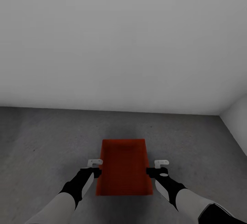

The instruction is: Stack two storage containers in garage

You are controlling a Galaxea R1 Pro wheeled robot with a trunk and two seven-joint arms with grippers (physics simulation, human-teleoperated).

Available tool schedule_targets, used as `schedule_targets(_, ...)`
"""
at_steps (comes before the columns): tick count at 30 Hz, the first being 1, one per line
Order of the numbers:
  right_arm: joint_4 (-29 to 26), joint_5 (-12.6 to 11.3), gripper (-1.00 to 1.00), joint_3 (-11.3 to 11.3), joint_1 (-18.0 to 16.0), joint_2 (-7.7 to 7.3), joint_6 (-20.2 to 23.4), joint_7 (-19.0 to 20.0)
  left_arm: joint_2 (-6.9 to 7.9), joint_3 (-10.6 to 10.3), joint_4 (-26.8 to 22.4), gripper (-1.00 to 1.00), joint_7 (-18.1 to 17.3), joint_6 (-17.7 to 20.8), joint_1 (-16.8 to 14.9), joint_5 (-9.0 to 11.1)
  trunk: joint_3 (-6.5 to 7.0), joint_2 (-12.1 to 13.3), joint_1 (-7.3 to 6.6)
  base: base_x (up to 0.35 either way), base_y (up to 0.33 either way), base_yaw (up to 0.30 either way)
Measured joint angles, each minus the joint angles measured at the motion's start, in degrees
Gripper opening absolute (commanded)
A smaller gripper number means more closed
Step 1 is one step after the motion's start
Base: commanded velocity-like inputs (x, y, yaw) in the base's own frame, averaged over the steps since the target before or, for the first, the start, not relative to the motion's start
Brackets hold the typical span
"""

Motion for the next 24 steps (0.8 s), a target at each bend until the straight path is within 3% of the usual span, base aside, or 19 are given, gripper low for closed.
schedule_targets(24,0.0,0.0,1.00,0.0,0.0,0.01,0.0,0.0,0.08,-0.2,-0.1,1.00,0.0,-0.6,0.0,-0.1,2.05,0.0,0.00,0.000,0.000,0.000)
